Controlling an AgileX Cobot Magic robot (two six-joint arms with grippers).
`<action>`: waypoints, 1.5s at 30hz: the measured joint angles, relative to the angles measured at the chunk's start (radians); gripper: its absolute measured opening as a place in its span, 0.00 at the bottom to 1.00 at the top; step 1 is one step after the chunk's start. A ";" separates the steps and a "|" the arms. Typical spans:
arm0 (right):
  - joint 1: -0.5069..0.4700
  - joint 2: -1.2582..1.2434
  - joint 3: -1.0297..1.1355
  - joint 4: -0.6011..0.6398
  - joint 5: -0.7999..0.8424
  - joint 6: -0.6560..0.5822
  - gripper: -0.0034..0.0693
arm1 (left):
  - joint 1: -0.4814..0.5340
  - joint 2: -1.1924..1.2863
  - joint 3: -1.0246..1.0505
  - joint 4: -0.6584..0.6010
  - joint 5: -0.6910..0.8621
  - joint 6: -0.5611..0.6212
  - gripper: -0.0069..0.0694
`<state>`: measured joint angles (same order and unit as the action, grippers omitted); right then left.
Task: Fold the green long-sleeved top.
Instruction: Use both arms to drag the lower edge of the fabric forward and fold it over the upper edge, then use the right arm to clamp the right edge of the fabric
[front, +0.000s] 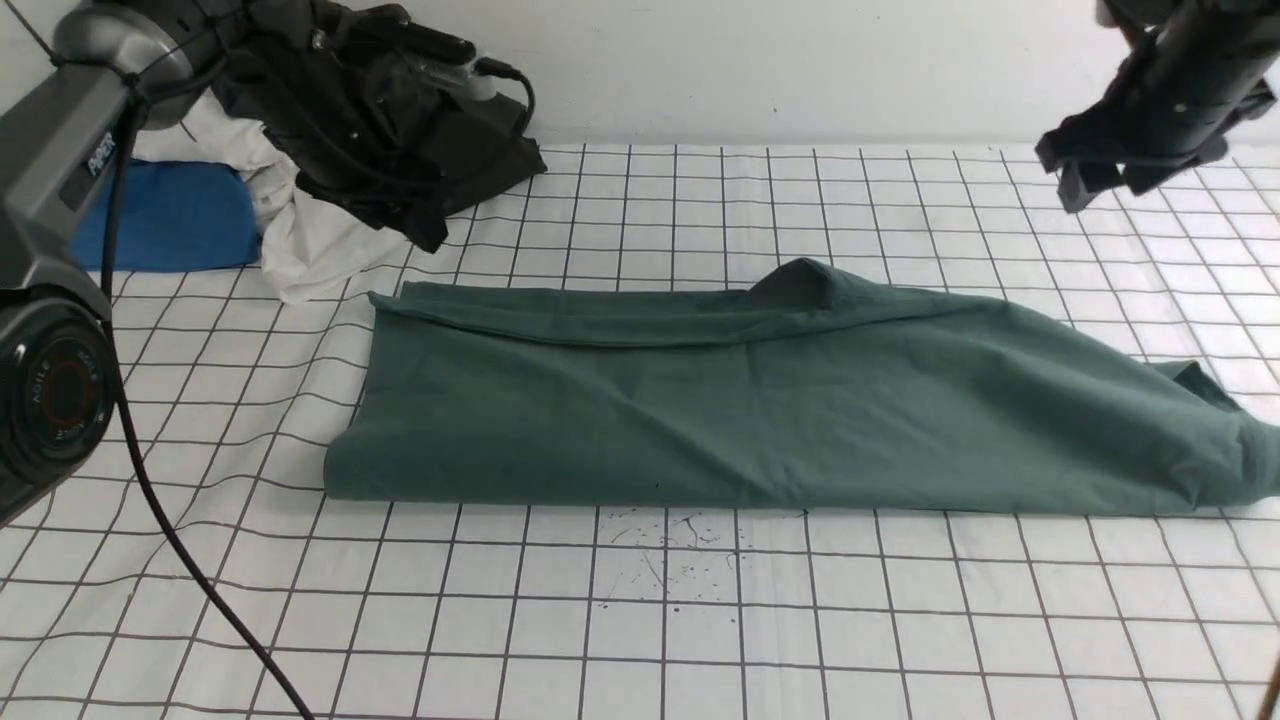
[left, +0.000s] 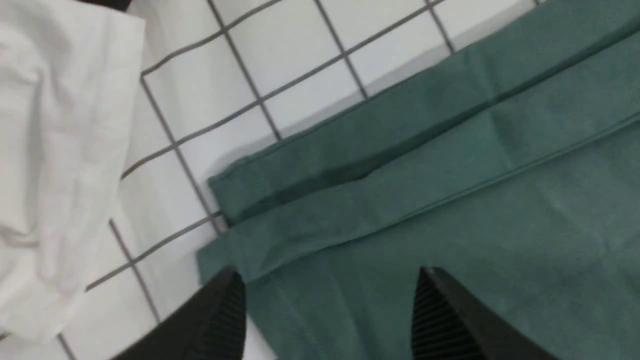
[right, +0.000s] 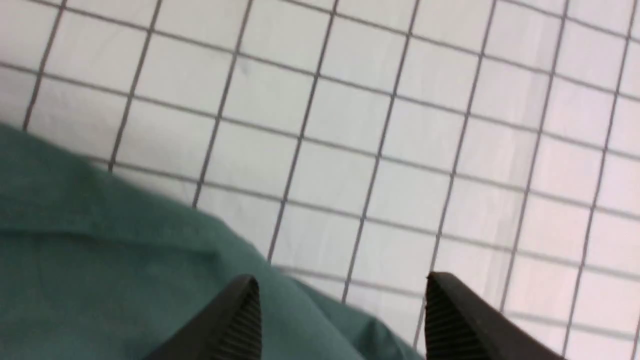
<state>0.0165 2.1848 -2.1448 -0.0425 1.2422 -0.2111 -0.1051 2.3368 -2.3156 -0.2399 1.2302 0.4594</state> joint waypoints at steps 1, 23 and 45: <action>-0.013 -0.053 0.081 0.000 0.000 0.001 0.62 | -0.022 0.001 -0.001 0.000 0.001 -0.007 0.50; -0.182 -0.037 0.565 -0.025 -0.234 0.228 0.77 | -0.122 0.042 0.002 -0.070 0.006 0.019 0.08; -0.261 -0.048 0.581 0.099 -0.219 0.139 0.77 | -0.121 0.042 0.002 -0.066 0.006 0.020 0.08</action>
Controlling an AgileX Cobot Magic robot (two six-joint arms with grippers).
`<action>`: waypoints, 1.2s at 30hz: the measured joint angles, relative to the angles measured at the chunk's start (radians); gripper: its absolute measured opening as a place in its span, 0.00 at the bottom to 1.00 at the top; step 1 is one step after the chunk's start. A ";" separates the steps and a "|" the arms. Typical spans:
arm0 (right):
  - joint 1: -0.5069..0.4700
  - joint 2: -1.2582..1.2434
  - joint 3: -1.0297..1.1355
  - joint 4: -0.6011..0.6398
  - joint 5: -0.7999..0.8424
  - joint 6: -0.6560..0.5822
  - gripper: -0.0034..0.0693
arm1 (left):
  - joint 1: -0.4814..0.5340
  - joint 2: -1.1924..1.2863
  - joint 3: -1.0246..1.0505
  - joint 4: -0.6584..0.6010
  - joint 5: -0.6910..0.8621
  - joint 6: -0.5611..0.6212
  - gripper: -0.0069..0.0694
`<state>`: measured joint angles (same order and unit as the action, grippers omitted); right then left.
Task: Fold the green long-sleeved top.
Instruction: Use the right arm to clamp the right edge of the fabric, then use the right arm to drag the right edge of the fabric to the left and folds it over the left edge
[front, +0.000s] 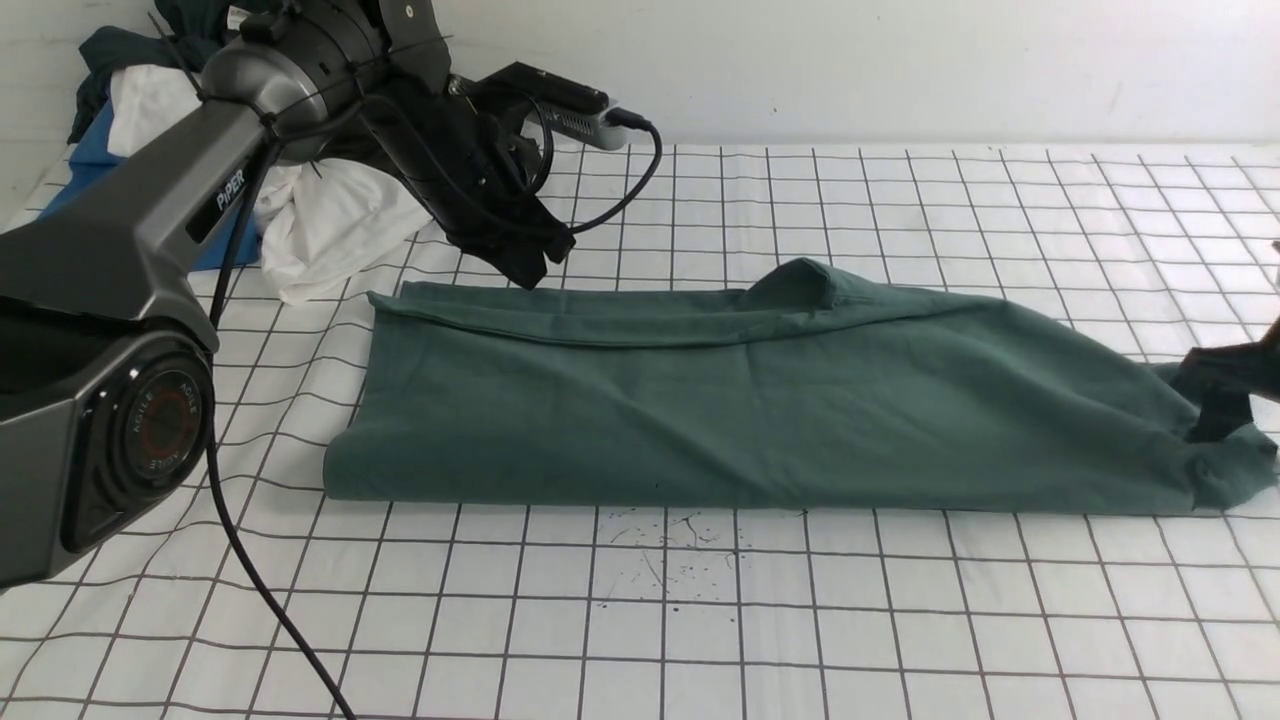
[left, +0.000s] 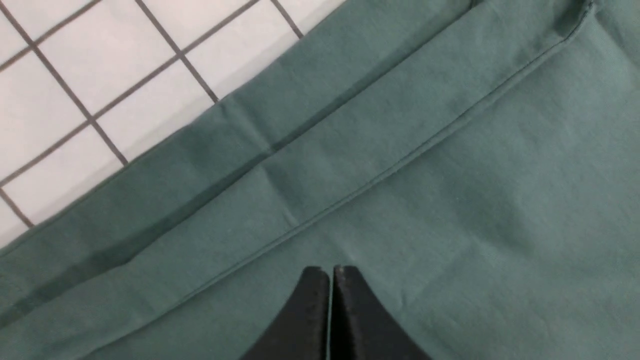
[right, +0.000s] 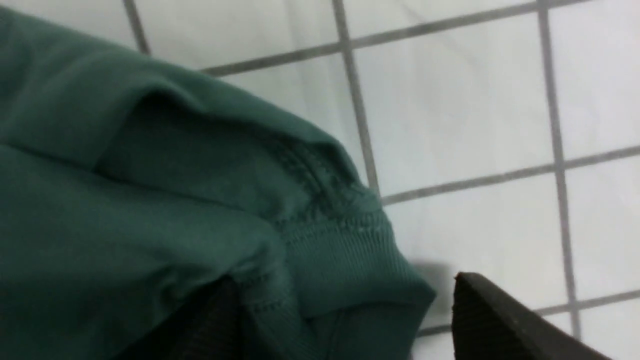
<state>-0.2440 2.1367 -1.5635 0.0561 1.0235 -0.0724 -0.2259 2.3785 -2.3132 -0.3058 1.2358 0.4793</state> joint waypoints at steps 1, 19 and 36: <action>0.000 0.000 0.000 0.010 -0.001 -0.017 0.77 | 0.000 0.000 0.000 0.000 0.000 0.000 0.08; 0.043 -0.128 0.002 -0.184 0.048 -0.042 0.11 | 0.006 -0.011 0.000 0.003 0.000 0.003 0.08; 0.459 -0.283 -0.364 -0.018 0.137 -0.105 0.11 | 0.143 -0.213 0.000 0.025 0.007 0.004 0.08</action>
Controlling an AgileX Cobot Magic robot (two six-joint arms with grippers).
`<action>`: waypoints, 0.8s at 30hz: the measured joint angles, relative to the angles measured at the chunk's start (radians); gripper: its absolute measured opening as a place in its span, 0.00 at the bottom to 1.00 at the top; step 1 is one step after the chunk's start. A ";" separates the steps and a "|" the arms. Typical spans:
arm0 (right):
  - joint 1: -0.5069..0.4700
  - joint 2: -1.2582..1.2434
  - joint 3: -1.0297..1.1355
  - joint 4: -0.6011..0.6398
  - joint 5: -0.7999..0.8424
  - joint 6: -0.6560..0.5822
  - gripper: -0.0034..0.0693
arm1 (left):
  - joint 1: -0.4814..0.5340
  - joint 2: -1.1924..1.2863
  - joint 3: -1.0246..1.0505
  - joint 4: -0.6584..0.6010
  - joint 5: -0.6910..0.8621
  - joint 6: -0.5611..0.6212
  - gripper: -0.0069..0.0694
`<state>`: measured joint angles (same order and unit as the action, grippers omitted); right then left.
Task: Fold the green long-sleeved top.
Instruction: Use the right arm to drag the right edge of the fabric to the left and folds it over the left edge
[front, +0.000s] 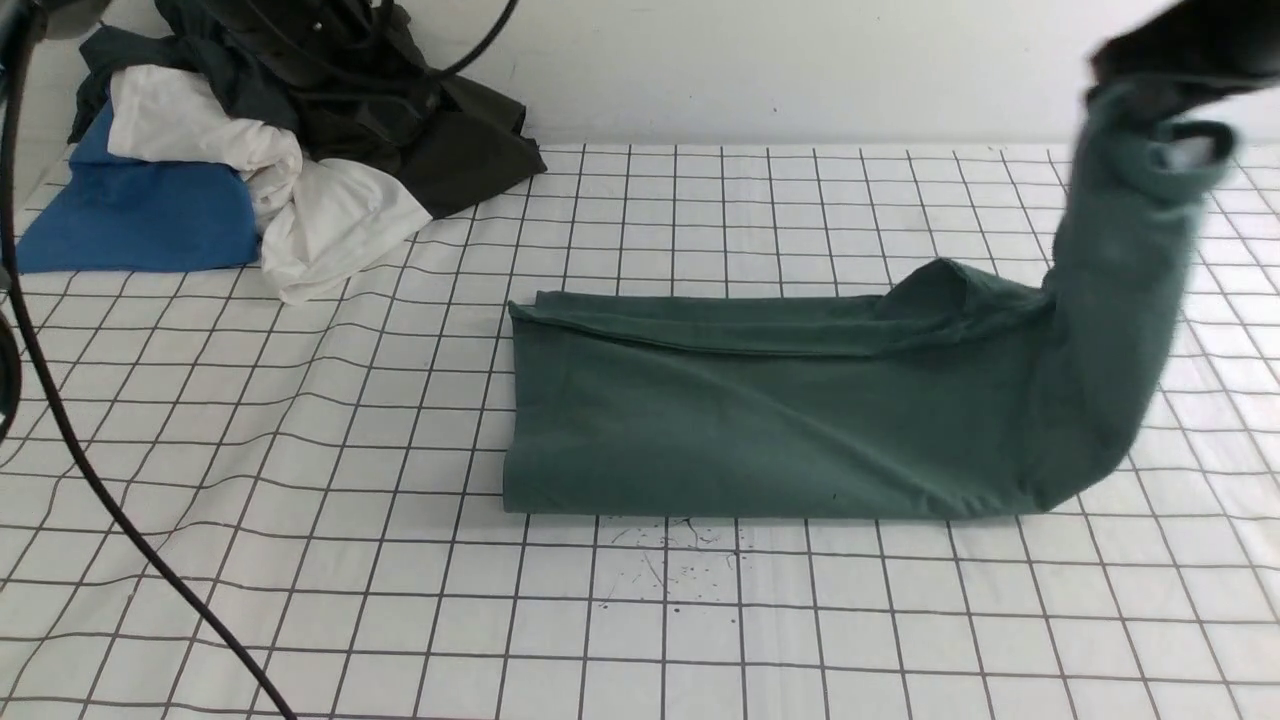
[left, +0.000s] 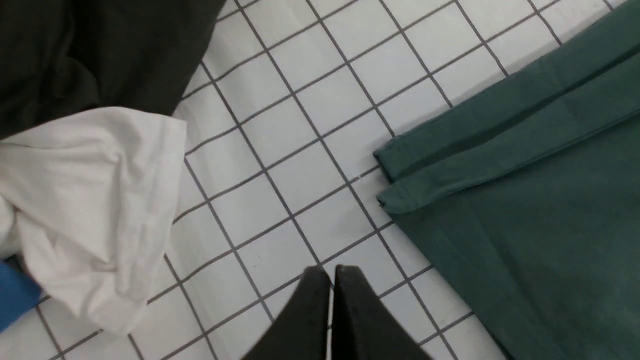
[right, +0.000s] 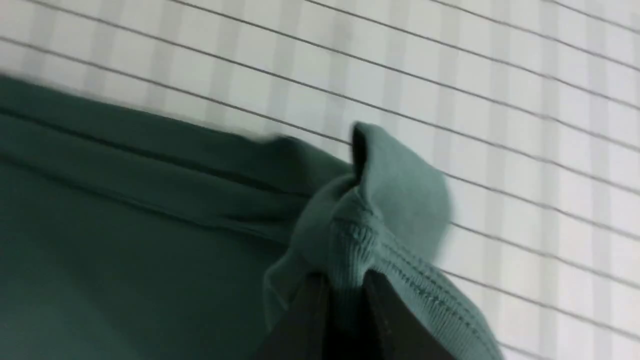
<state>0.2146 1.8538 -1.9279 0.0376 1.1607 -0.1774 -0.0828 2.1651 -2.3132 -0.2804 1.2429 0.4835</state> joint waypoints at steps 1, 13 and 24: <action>0.011 0.000 -0.004 0.000 0.000 0.000 0.11 | 0.001 -0.001 0.000 0.000 0.001 0.000 0.08; 0.376 0.410 -0.260 0.235 -0.167 -0.005 0.15 | 0.021 -0.027 0.000 -0.007 0.011 -0.004 0.08; 0.349 0.468 -0.505 0.256 0.027 -0.010 0.70 | 0.020 -0.067 0.001 -0.023 0.012 -0.004 0.08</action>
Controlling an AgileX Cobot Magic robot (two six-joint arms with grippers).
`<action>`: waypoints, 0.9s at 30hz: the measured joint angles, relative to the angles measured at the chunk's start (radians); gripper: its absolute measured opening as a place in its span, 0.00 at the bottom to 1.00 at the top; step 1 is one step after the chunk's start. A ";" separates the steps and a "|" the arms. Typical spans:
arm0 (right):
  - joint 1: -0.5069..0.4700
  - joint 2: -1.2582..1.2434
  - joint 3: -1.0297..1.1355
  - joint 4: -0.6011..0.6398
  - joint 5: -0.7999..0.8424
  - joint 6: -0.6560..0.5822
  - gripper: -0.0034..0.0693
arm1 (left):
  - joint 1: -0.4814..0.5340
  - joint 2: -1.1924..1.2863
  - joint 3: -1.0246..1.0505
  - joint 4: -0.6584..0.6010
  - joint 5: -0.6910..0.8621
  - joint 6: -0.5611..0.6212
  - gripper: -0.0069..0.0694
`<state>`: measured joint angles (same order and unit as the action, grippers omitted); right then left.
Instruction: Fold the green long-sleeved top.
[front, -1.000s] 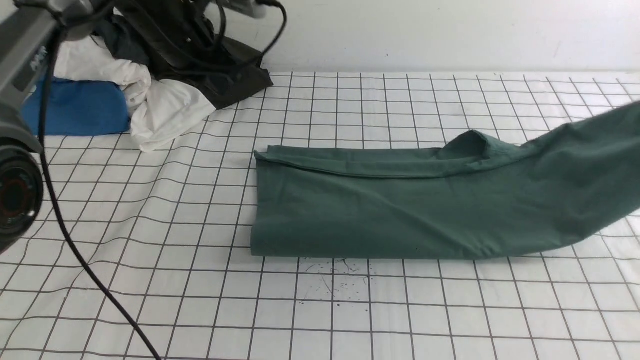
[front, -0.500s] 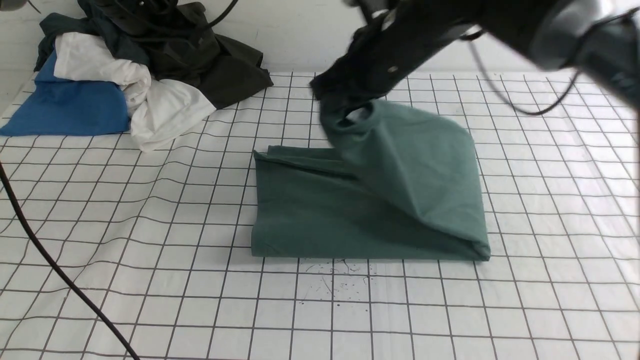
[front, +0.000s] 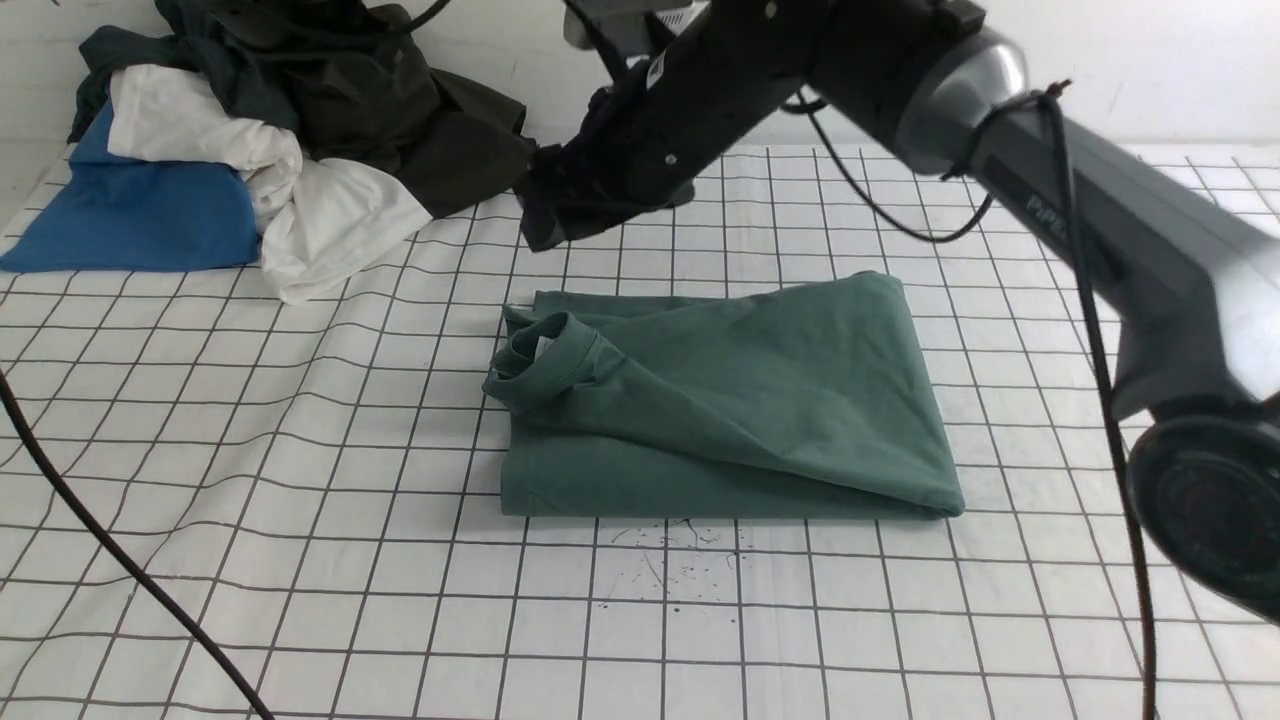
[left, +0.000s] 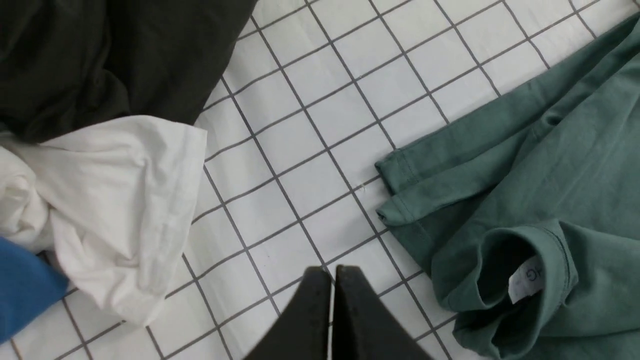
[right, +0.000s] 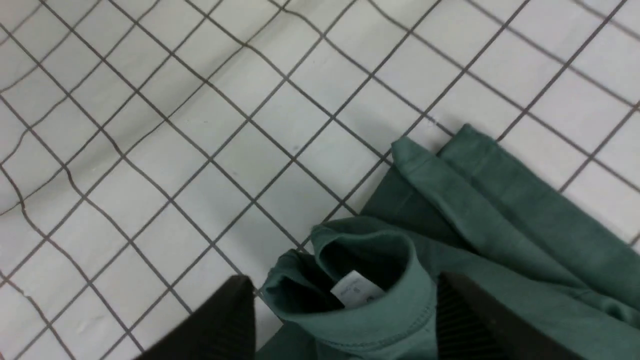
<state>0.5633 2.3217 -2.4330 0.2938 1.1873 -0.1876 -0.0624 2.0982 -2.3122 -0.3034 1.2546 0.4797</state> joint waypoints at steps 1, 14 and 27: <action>-0.005 -0.003 -0.024 -0.040 0.035 -0.013 0.72 | -0.001 -0.025 0.000 0.000 0.001 -0.002 0.08; -0.033 0.134 0.186 -0.227 0.059 -0.017 0.08 | -0.003 -0.314 0.102 0.020 0.004 -0.046 0.08; 0.181 0.122 0.185 -0.016 0.048 -0.108 0.03 | -0.003 -0.453 0.375 0.102 0.007 -0.046 0.08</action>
<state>0.7439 2.4434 -2.2480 0.2777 1.2353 -0.2954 -0.0654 1.6452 -1.9374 -0.2017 1.2612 0.4332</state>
